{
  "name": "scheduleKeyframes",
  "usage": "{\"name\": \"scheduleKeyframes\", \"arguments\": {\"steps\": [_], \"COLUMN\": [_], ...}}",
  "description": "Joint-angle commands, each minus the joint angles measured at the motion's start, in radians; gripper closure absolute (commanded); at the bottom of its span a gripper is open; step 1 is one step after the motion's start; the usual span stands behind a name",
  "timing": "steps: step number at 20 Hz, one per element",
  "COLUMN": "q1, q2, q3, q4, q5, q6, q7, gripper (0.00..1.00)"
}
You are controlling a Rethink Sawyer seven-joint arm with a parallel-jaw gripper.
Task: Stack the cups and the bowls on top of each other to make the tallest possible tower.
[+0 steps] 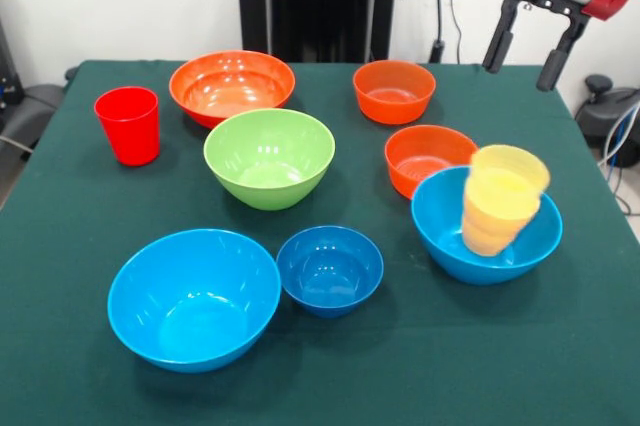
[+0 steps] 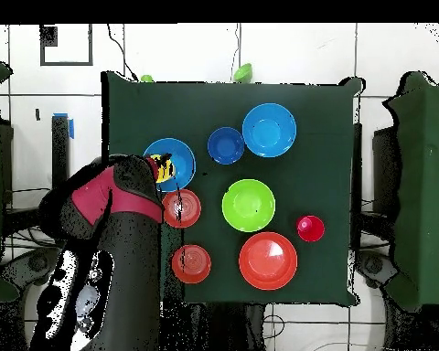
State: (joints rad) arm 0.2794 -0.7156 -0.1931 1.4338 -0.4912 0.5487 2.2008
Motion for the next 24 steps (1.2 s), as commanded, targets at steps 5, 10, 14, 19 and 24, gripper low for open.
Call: {"name": "scheduleKeyframes", "arguments": {"steps": [5,10,14,19,24], "q1": [-0.019,-0.022,-0.02,-0.024,-0.048], "q2": [0.029,0.036,0.037,0.036,0.021], "q3": [0.102,0.106,0.104,0.108,0.129], "q4": [0.072,0.063,0.065,0.061,0.108], "q5": [-0.01,-0.007,-0.009,-0.005,0.002], "q6": [0.089,0.089,0.082,0.086,0.065], "q7": [-0.089,-0.086,-0.081,-0.085,-0.106], "gripper": [0.0,0.0,0.0,0.0,0.0]}}
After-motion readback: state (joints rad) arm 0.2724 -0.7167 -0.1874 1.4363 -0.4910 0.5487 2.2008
